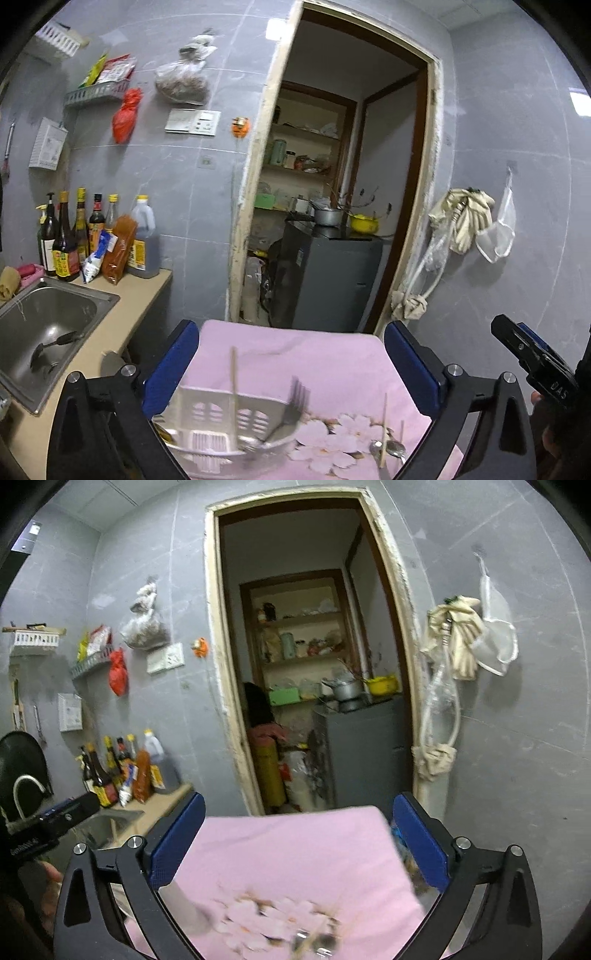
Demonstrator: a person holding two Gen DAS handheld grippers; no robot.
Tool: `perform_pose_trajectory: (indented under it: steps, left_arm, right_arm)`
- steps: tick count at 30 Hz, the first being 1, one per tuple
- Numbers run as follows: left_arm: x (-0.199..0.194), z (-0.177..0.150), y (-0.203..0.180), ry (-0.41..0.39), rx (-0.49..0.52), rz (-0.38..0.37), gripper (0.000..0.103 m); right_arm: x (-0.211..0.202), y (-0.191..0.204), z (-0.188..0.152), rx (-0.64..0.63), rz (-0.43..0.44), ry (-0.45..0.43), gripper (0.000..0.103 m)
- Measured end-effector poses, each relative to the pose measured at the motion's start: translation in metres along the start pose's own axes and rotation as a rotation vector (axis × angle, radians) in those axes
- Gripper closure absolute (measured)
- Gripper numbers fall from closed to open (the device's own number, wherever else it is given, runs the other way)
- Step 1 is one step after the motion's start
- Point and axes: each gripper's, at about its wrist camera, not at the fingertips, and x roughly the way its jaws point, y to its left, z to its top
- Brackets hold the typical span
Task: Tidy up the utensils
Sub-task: 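Move both grippers back down to the utensils on the pink cloth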
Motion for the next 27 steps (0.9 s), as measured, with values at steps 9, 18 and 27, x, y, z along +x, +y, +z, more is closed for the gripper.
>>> perform_pose_trajectory:
  steps: [9,18,27]
  left_arm:
    - [0.012,-0.043,-0.054,0.107,0.026,-0.042,0.002]
    - [0.046,-0.099,-0.086,0.268,0.046,-0.057,0.002]
    - [0.082,-0.145,-0.087,0.424,0.043,-0.077,0.014]
  right_arm:
    - [0.013,-0.066,-0.026,0.029,-0.051,0.093,0.003]
    - [0.047,-0.104,-0.078,0.05,-0.034,0.266,0.003]
    - [0.094,-0.111,-0.146,0.126,0.037,0.471,0.011]
